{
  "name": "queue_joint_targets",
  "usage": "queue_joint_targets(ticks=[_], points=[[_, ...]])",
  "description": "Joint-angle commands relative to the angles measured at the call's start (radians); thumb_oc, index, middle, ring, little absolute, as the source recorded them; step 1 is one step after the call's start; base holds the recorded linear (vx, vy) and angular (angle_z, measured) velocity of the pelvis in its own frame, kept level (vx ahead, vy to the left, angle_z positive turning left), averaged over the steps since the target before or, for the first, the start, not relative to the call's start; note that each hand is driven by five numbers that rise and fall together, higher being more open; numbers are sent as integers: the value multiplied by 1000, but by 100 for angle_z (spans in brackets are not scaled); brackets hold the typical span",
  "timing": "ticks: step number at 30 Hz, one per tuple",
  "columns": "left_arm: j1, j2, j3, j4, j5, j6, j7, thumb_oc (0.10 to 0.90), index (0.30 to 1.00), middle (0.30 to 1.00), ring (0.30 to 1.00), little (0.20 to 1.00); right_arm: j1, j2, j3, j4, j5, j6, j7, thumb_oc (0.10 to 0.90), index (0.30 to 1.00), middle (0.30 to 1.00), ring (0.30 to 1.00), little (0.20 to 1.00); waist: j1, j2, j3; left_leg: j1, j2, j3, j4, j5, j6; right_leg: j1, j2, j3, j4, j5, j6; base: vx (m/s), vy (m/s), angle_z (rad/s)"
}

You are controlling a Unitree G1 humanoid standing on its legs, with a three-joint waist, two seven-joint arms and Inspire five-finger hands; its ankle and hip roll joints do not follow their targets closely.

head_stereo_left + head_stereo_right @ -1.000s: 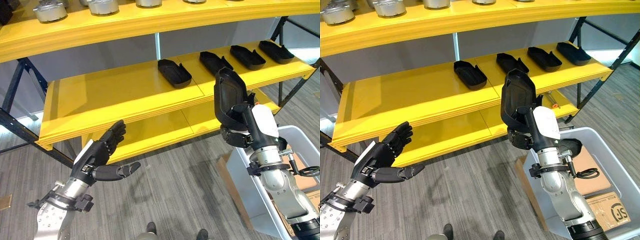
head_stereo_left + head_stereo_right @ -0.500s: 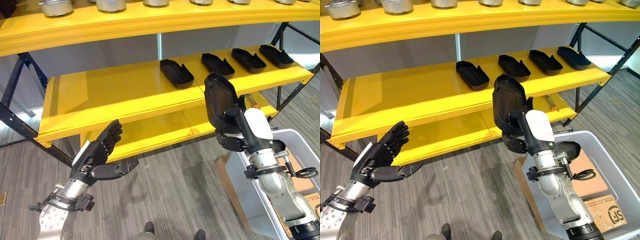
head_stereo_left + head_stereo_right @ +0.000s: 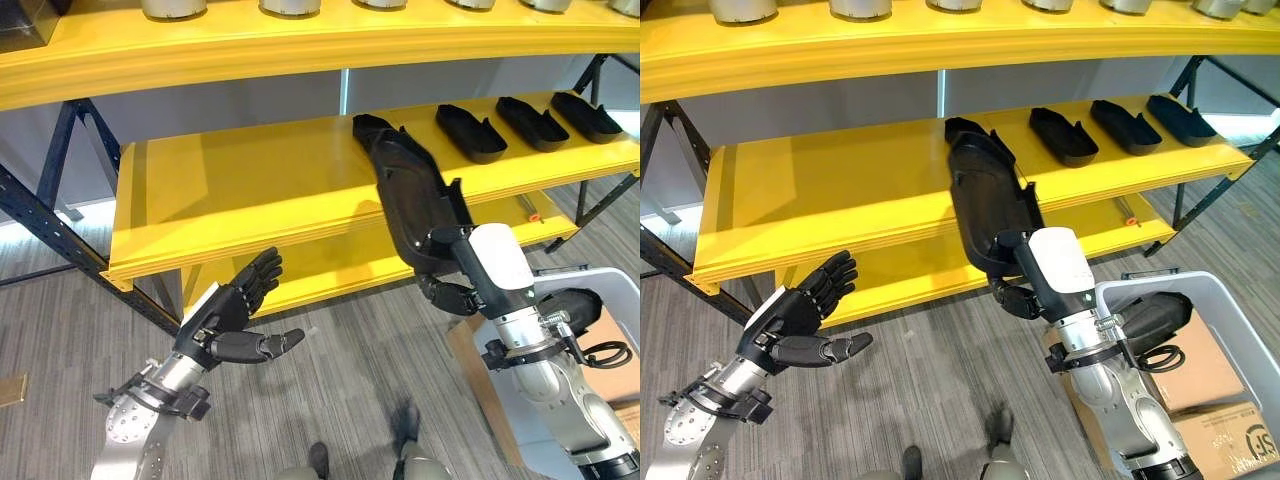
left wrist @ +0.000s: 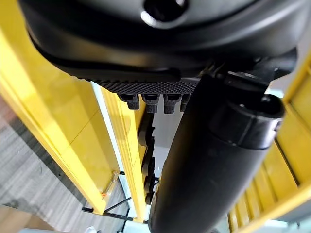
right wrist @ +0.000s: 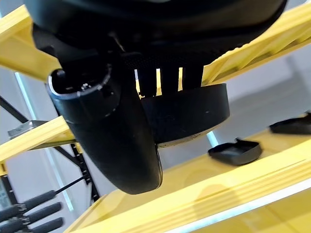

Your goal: Move parts from the plastic box to the shelf.

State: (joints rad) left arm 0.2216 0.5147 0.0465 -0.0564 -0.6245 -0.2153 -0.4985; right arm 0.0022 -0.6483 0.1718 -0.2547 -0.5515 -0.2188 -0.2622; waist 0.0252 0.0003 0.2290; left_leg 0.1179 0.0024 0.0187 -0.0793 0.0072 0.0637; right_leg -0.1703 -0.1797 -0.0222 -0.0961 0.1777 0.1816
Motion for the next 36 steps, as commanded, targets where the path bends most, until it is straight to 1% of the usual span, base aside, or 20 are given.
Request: queue_joint_targets(ticks=[1,6,8,9,12,16,19,22,23,24,25,26,27,29,30,31,32,33,35,36], points=[[-67,26,-12,-158,-90,-81,-37,900,1000,1000,1000,1000,-175,-58,-67,-56,-12,-36,-137,400,300,300,300,300,0,-36,-37,55,28,11,-8,-134,-36,78,58,-16,45,-26,5,192,-214,121],[-77,14,-61,-184,-97,-73,-14,900,1000,1000,1000,1000,-214,-118,-55,-80,6,-35,-138,400,300,300,300,300,1,-43,-36,49,59,51,-8,-116,-69,103,82,-61,78,-93,-39,111,-123,28],[-88,13,-82,-192,-115,-54,-35,900,1000,1000,1000,1000,-230,-142,-44,-87,7,-32,-141,400,300,300,300,300,3,-42,-30,41,75,67,-1,-102,-79,112,86,-74,107,-121,-57,156,-194,11],[-83,17,-99,-201,-118,-35,-43,900,1000,1000,1000,1000,-228,-163,-46,-89,22,-24,-138,400,300,300,300,300,1,-43,-27,41,89,77,27,-99,-88,130,90,-89,135,-145,-73,178,-188,20],[-73,20,-108,-211,-120,-22,-50,900,1000,1000,1000,1000,-219,-169,-43,-86,25,-19,-130,400,300,300,300,300,0,-43,-33,44,102,82,57,-98,-98,155,94,-104,156,-169,-89,206,-201,34],[-57,22,-103,-218,-144,-17,-41,900,1000,1000,1000,1000,-212,-167,-21,-73,22,-16,-115,400,300,300,300,300,3,-38,-39,39,110,65,119,-73,-109,181,109,-109,176,-199,-109,135,-165,24],[-49,26,-98,-216,-129,-23,-19,900,1000,1000,1000,1000,-249,-163,22,-48,21,-31,-101,400,300,300,300,300,13,-37,-36,15,104,55,227,-64,-109,190,114,-110,195,-223,-133,98,-194,10],[-50,23,-101,-207,-92,-15,41,900,1000,1000,1000,1000,-266,-152,46,-33,8,-44,-97,400,300,300,300,300,22,-43,-19,-78,101,64,439,-11,-119,205,117,-119,198,-232,-161,28,-160,-7],[-58,22,-103,-205,-91,-14,54,900,1000,1000,1000,1000,-270,-150,52,-34,4,-43,-101,400,300,300,300,300,27,-48,-11,-110,87,69,507,0,-117,213,115,-123,197,-233,-169,16,-181,2],[-73,17,-104,-205,-97,-5,49,900,1000,1000,1000,1000,-278,-141,60,-33,-19,-42,-105,400,300,300,300,300,31,-51,3,-181,78,71,618,4,-114,219,117,-128,205,-239,-180,55,-188,12],[-81,6,-100,-205,-94,6,33,900,1000,1000,1000,1000,-279,-127,59,-34,-38,-31,-103,400,300,300,300,300,30,-51,11,-224,117,102,641,21,-125,228,125,-140,216,-252,-185,41,-132,27],[-81,6,-100,-205,-94,6,33,900,1000,1000,1000,1000,-280,-127,59,-34,-38,-31,-103,400,300,300,300,300,27,-49,10,-228,119,98,645,20,-126,226,127,-142,217,-253,-186,135,34,38],[-80,-1,-92,-199,-89,14,8,900,1000,1000,1000,1000,-286,-121,60,-45,-64,-16,-90,400,300,300,300,300,23,-36,6,-212,180,124,483,52,-140,237,138,-160,233,-277,-178,134,143,80],[-73,2,-91,-201,-87,13,4,900,1000,1000,1000,1000,-304,-124,72,-51,-76,-7,-85,400,300,300,300,300,31,-25,3,-195,199,116,346,82,-147,245,139,-165,236,-290,-170,168,253,87],[-65,1,-90,-207,-77,14,6,900,1000,1000,1000,1000,-333,-135,91,-55,-87,0,-75,400,300,300,300,300,42,-16,2,-187,227,99,192,152,-168,261,135,-164,222,-296,-162,223,419,52],[-60,-4,-93,-205,-70,15,8,900,1000,1000,1000,1000,-358,-148,106,-61,-85,8,-65,400,300,300,300,300,52,-13,3,-198,269,88,102,216,-188,277,123,-168,205,-296,-157,224,424,32],[-59,-7,-94,-202,-69,18,9,900,1000,1000,1000,1000,-366,-153,111,-61,-87,8,-61,400,300,300,300,300,52,-14,6,-193,280,88,68,237,-193,285,117,-170,199,-295,-156,215,461,10],[-57,-10,-99,-192,-63,7,5,900,1000,1000,1000,1000,-379,-170,116,-69,-77,11,-48,400,300,300,300,300,55,-20,10,-208,302,96,12,231,-199,298,89,-178,191,-295,-149,168,421,-24],[-57,-7,-104,-184,-64,-7,3,900,1000,1000,1000,1000,-386,-183,116,-70,-65,9,-41,400,300,300,300,300,54,-20,10,-210,301,97,8,212,-199,302,72,-183,194,-301,-143,157,436,-38],[-53,-3,-106,-174,-89,-20,-7,900,1000,1000,1000,1000,-391,-196,119,-69,-42,1,-31,400,300,300,300,300,52,-4,4,-194,295,83,2,182,-204,299,53,-184,218,-316,-132,149,399,-23]])
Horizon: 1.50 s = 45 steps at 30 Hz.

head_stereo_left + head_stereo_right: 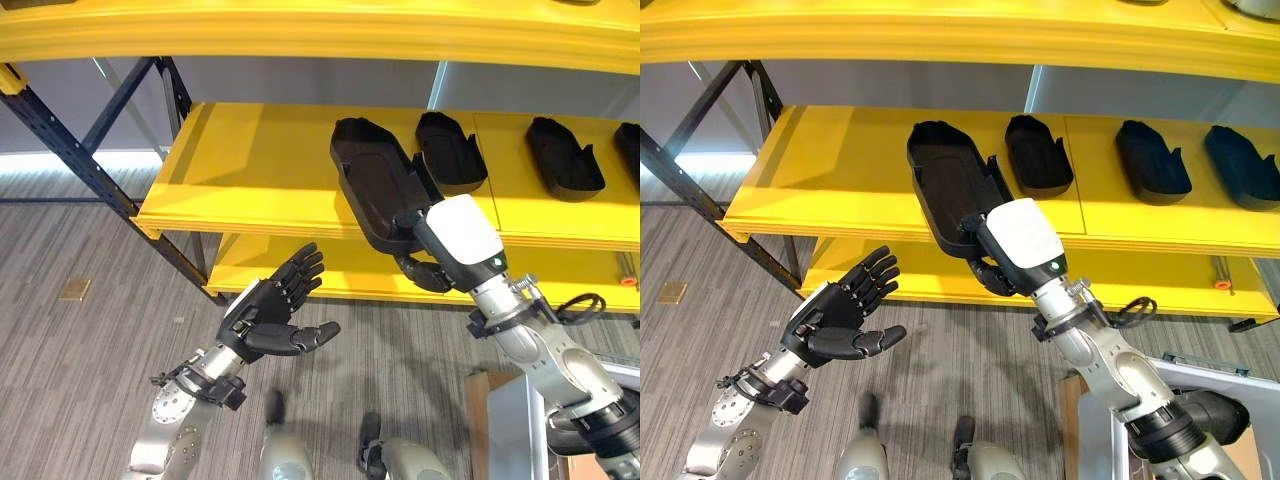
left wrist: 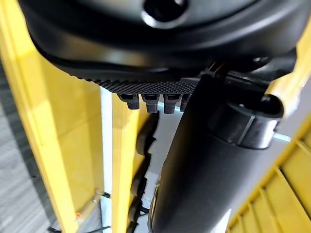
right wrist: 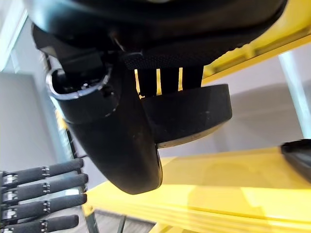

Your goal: Move parts from the plastic box to the shelf.

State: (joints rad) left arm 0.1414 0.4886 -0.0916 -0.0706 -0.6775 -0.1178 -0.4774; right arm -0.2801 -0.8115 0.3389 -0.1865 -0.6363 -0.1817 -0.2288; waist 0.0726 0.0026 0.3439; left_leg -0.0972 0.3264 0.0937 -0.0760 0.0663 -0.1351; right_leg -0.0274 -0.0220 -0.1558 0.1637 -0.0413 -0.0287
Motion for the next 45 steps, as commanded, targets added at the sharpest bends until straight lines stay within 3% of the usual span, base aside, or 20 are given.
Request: queue_joint_targets(ticks=[1,2,5,6,7,11,14,17,22,26,29,33,34,35,37,38,40,41,42,45], points=[[28,24,33,-160,-38,-118,-29,900,1000,1000,1000,1000,-107,-32,-49,-137,47,-36,-63,400,300,300,300,300,4,-4,-111,25,-31,8,-1,120,-5,156,-106,-50,-38,-99,80,277,668,-18],[29,30,35,-163,-45,-116,-36,900,1000,1000,1000,1000,-73,-26,-66,-142,91,-30,-45,400,300,300,300,300,0,10,-118,56,-47,16,10,99,-3,162,-118,-58,-16,-109,88,216,440,-16],[14,40,43,-167,-72,-91,-41,900,1000,1000,1000,1000,-25,2,-89,-136,123,-2,-65,400,300,300,300,300,2,13,-128,103,-75,31,23,56,5,167,-142,-85,-15,-94,119,171,292,-19],[11,41,44,-167,-68,-89,-39,900,1000,1000,1000,1000,-19,12,-92,-130,123,-2,-68,400,300,300,300,300,3,12,-130,111,-81,33,24,47,8,169,-149,-90,-20,-86,128,177,195,-19],[3,44,44,-164,-43,-85,-22,900,1000,1000,1000,1000,-3,48,-105,-117,114,-4,-82,400,300,300,300,300,12,2,-136,137,-103,44,25,17,19,173,-182,-106,-42,-51,162,165,154,-12],[10,48,58,-168,-48,-83,-19,900,1000,1000,1000,1000,16,84,-126,-139,106,14,-65,400,300,300,300,300,31,-17,-147,164,-123,76,16,-11,38,172,-228,-131,-80,-5,201,122,113,-2],[25,32,90,-173,-102,-80,16,900,1000,1000,1000,1000,29,103,-140,-147,91,11,-57,400,300,300,300,300,44,-28,-156,173,-130,101,3,-21,46,182,-241,-149,-110,12,214,83,73,3],[20,29,98,-166,-68,-68,-5,900,1000,1000,1000,1000,19,116,-143,-139,100,28,-65,400,300,300,300,300,57,-47,-164,163,-136,98,12,-31,51,191,-240,-148,-122,17,216,57,31,-2],[30,39,95,-174,-65,-8,-60,900,1000,1000,1000,1000,10,127,-164,-112,103,-5,-72,400,300,300,300,300,72,-69,-168,162,-167,92,47,-70,78,200,-256,-142,-117,41,215,36,19,-4],[27,46,71,-169,-36,7,-85,900,1000,1000,1000,1000,-20,138,-142,-88,102,2,-75,400,300,300,300,300,75,-65,-177,171,-200,95,76,-105,101,203,-276,-136,-105,75,221,36,102,-19],[-4,18,55,-157,-243,161,-128,900,1000,1000,1000,1000,-53,177,-120,-61,72,10,-81,400,300,300,300,300,83,-59,-181,179,-242,103,102,-145,142,186,-321,-154,-57,134,223,36,170,-22],[0,2,38,-148,-153,131,-135,900,1000,1000,1000,1000,-88,210,-99,-22,97,10,-58,400,300,300,300,300,99,-58,-178,195,-263,127,92,-153,161,163,-348,-220,11,203,227,40,128,-25],[12,3,39,-154,-187,122,-105,900,1000,1000,1000,1000,-94,217,-77,-38,130,12,-36,400,300,300,300,300,99,-44,-167,229,-264,154,57,-156,172,111,-340,-254,84,197,225,69,128,-52],[9,5,38,-152,-191,118,-101,900,1000,1000,1000,1000,-105,219,-68,-44,129,20,-29,400,300,300,300,300,91,-41,-163,239,-268,151,41,-156,173,84,-313,-239,80,185,220,64,106,-54],[8,5,38,-151,-191,117,-102,900,1000,1000,1000,1000,-106,219,-67,-44,129,21,-29,400,300,300,300,300,92,-40,-164,239,-267,153,39,-156,173,82,-311,-237,80,184,219,80,-67,-76],[-13,12,17,-151,-186,119,-103,900,1000,1000,1000,1000,-124,219,-43,-56,129,53,-37,400,300,300,300,300,44,-38,-143,267,-280,101,5,-165,173,-22,-210,-141,-19,172,213,181,-174,-43],[-23,8,-1,-148,-171,107,-101,900,1000,1000,1000,1000,-134,223,-38,-44,122,46,-40,400,300,300,300,300,22,-38,-132,279,-279,71,-6,-167,167,-91,-196,-91,-108,221,225,233,-245,24],[-25,1,-16,-141,-162,109,-104,900,1000,1000,1000,1000,-142,229,-25,-24,110,57,-43,400,300,300,300,300,11,-31,-132,286,-274,35,-6,-178,166,-80,-179,-23,-140,209,227,193,-202,49],[-26,0,-19,-138,-159,109,-104,900,1000,1000,1000,1000,-144,229,-23,-19,108,57,-42,400,300,300,300,300,8,-33,-134,284,-277,30,-8,-174,165,-78,-178,-14,-150,213,226,221,-199,69],[0,8,-32,-141,-144,98,-143,900,1000,1000,1000,1000,-132,178,-33,-9,130,5,-4,400,300,300,300,300,8,-37,-162,283,-261,67,-11,-161,131,-7,-161,-53,-211,180,213,164,-117,83]])
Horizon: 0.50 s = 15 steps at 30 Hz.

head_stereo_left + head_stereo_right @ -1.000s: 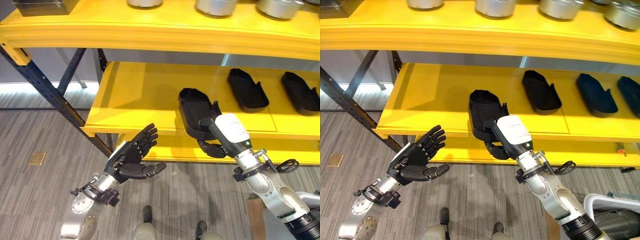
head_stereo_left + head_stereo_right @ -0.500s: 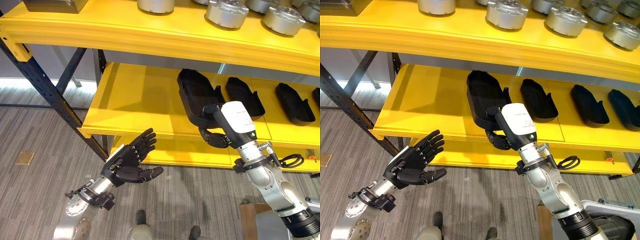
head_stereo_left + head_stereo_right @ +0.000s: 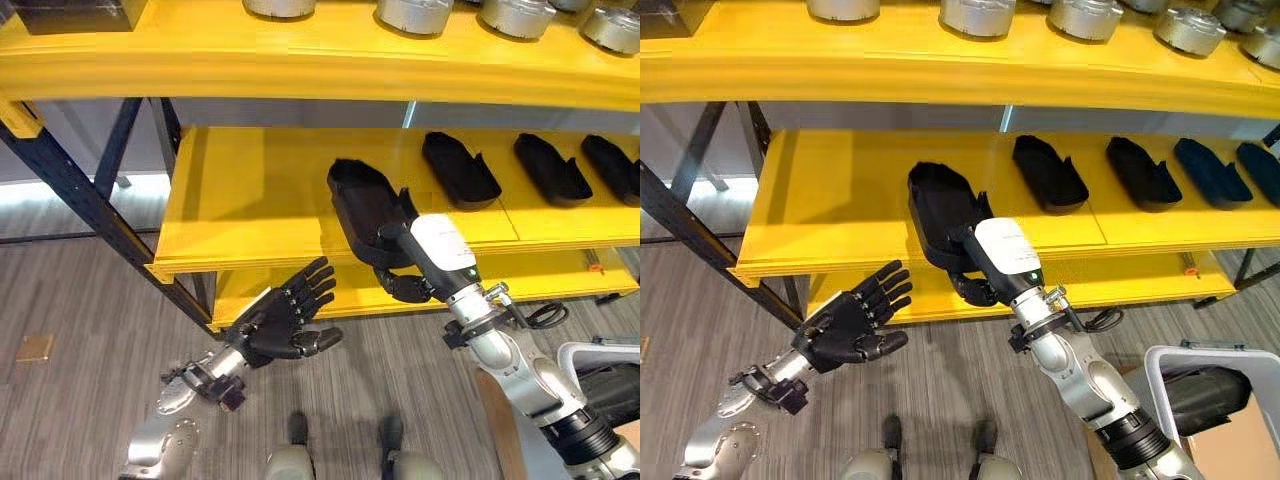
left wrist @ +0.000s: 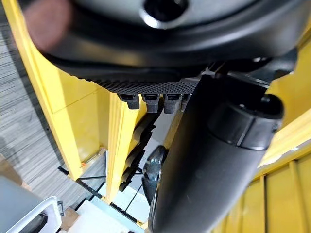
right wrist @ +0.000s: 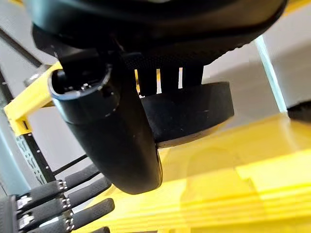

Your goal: Move parts from the plastic box to the shelf.

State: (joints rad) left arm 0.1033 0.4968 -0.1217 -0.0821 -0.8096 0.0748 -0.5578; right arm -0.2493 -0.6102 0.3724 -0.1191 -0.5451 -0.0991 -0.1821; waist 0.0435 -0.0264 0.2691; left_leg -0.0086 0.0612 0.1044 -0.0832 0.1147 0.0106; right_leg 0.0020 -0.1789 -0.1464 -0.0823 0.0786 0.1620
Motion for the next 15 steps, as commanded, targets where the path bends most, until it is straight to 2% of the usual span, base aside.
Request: queue_joint_targets(ticks=[1,7,10,12,13,14,15], points=[[43,0,-2,-135,-13,-89,-62,900,1000,1000,1000,1000,-168,-28,-62,-78,39,-73,-42,400,300,300,300,300,37,-7,-88,196,7,60,-4,-209,-18,-28,-2,-68,33,55,19,174,-64,51],[55,4,-6,-142,-36,-100,-43,900,1000,1000,1000,1000,-239,-49,-8,-66,41,-30,-20,400,300,300,300,300,46,-3,-90,193,24,70,-2,-190,-35,11,23,-78,45,9,-16,104,-21,10],[69,13,-4,-150,4,-74,-74,900,1000,1000,1000,1000,-250,-62,-9,-64,36,4,-16,400,300,300,300,300,57,-6,-85,185,40,60,4,-171,-43,39,30,-78,76,-26,-26,194,-100,19],[82,36,0,-154,24,-67,-67,900,1000,1000,1000,1000,-243,-71,-17,-68,30,35,-43,400,300,300,300,300,53,-4,-86,196,43,53,23,-178,-44,50,35,-76,121,-61,-36,226,-295,51],[71,41,6,-158,10,-70,-51,900,1000,1000,1000,1000,-248,-75,-21,-53,13,33,-39,400,300,300,300,300,48,-4,-88,191,43,50,66,-196,-45,53,42,-68,148,-86,-51,104,-442,43],[58,29,10,-154,9,-91,-12,900,1000,1000,1000,1000,-259,-75,-17,-23,-6,12,-28,400,300,300,300,300,47,-8,-86,170,38,42,180,-211,-50,66,47,-57,158,-102,-77,62,-405,17],[54,27,11,-150,5,-97,-4,900,1000,1000,1000,1000,-262,-77,-18,-18,-9,4,-25,400,300,300,300,300,46,-7,-84,156,42,40,221,-209,-55,70,50,-59,157,-105,-85,12,-331,8]])
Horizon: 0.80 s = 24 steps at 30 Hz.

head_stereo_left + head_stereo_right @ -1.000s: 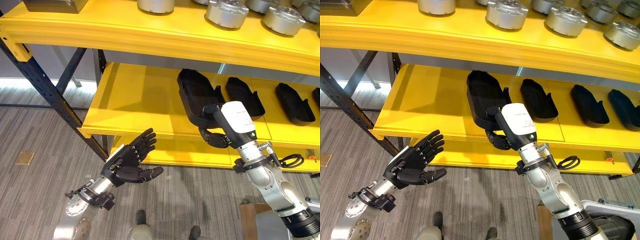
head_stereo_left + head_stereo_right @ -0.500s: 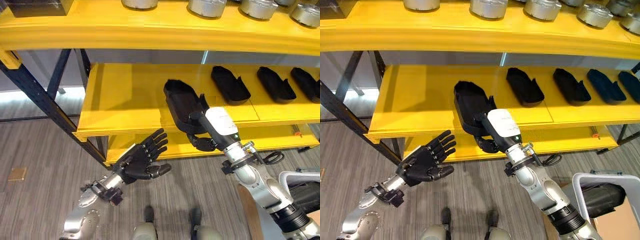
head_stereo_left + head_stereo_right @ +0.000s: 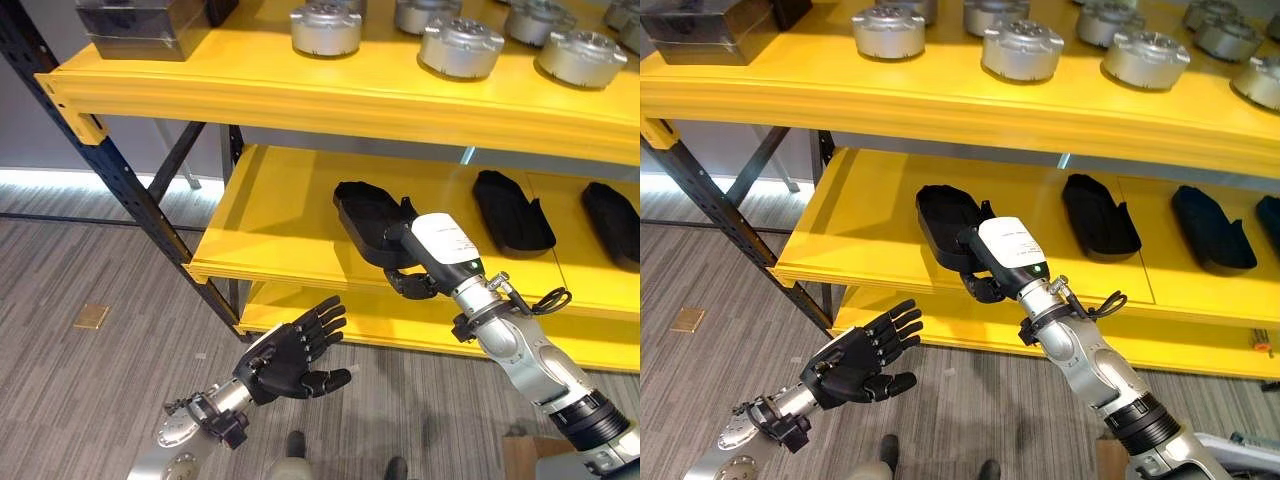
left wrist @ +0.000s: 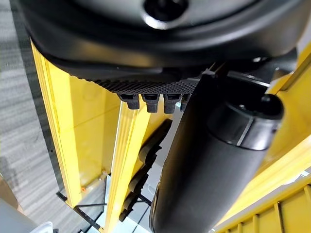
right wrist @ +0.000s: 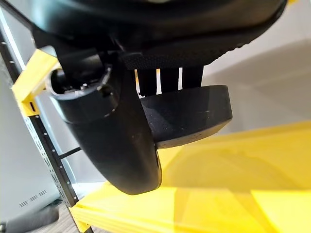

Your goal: Move parts from the plastic box to the shelf.

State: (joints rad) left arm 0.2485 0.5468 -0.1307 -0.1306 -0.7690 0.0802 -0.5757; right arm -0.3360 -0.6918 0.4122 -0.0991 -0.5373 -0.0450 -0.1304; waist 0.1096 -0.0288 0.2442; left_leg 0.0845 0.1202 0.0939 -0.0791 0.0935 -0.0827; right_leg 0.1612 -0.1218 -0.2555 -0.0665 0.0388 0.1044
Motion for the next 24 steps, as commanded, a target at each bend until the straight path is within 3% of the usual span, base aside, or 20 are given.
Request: queue_joint_targets(ticks=[1,2,3,5,6,7,8,11,12,17,24], points=[[-100,-34,25,-99,-45,-107,19,900,1000,1000,1000,1000,-175,0,-59,-33,-35,-59,-73,400,300,300,300,300,-16,-9,-46,-7,-1,44,392,-103,9,-73,-2,48,129,-66,-51,-9,-238,10],[-114,-60,42,-91,-29,-102,9,900,1000,1000,1000,1000,-175,9,-61,-6,-63,-74,-84,400,300,300,300,300,-3,-4,-25,-137,10,-9,534,-21,-18,-54,17,56,123,-68,-76,8,-193,14],[-120,-65,48,-85,-24,-100,0,900,1000,1000,1000,1000,-178,11,-58,-2,-67,-73,-86,400,300,300,300,300,-4,-2,-24,-151,20,-7,511,-17,-19,-52,21,57,124,-72,-75,53,-43,20],[-125,-66,57,-74,-30,-102,-20,900,1000,1000,1000,1000,-199,12,-43,2,-64,-50,-85,400,300,300,300,300,-3,14,-31,-157,55,18,308,-1,-20,-42,34,51,121,-85,-61,178,202,14],[-120,-65,58,-73,-35,-104,-30,900,1000,1000,1000,1000,-214,13,-28,-2,-66,-26,-79,400,300,300,300,300,7,25,-34,-141,71,27,106,78,-36,-17,42,52,105,-92,-53,270,297,1],[-120,-68,56,-73,-29,-103,-35,900,1000,1000,1000,1000,-215,18,-22,-4,-75,-13,-82,400,300,300,300,300,15,28,-30,-148,81,10,60,126,-45,-1,46,56,100,-95,-53,285,308,9],[-122,-69,52,-70,-31,-102,-38,900,1000,1000,1000,1000,-216,17,-18,3,-84,-11,-86,400,300,300,300,300,22,25,-24,-165,81,-29,38,134,-41,17,44,72,100,-100,-52,176,208,-2],[-121,-71,52,-65,-28,-108,-29,900,1000,1000,1000,1000,-221,16,-15,20,-78,-26,-90,400,300,300,300,300,31,19,-21,-161,67,-73,29,102,-34,26,34,89,102,-106,-45,93,169,-25],[-129,-71,49,-37,-24,-117,-35,900,1000,1000,1000,1000,-205,0,-21,22,-59,-33,-104,400,300,300,300,300,19,15,-36,-135,57,-57,19,63,-29,34,22,83,105,-119,-35,99,238,-68],[-154,-57,34,-14,-29,-122,-37,900,1000,1000,1000,1000,-149,-11,-48,-39,-64,-2,-96,400,300,300,300,300,2,9,-59,-47,30,-18,1,-7,-9,25,-8,87,93,-97,-2,119,176,-42],[-152,-58,39,-25,-33,-105,-34,900,1000,1000,1000,1000,-159,8,-65,-21,-71,22,-90,400,300,300,300,300,8,-1,-70,-1,11,-3,1,-55,8,10,-22,91,84,-84,10,83,34,-2]])
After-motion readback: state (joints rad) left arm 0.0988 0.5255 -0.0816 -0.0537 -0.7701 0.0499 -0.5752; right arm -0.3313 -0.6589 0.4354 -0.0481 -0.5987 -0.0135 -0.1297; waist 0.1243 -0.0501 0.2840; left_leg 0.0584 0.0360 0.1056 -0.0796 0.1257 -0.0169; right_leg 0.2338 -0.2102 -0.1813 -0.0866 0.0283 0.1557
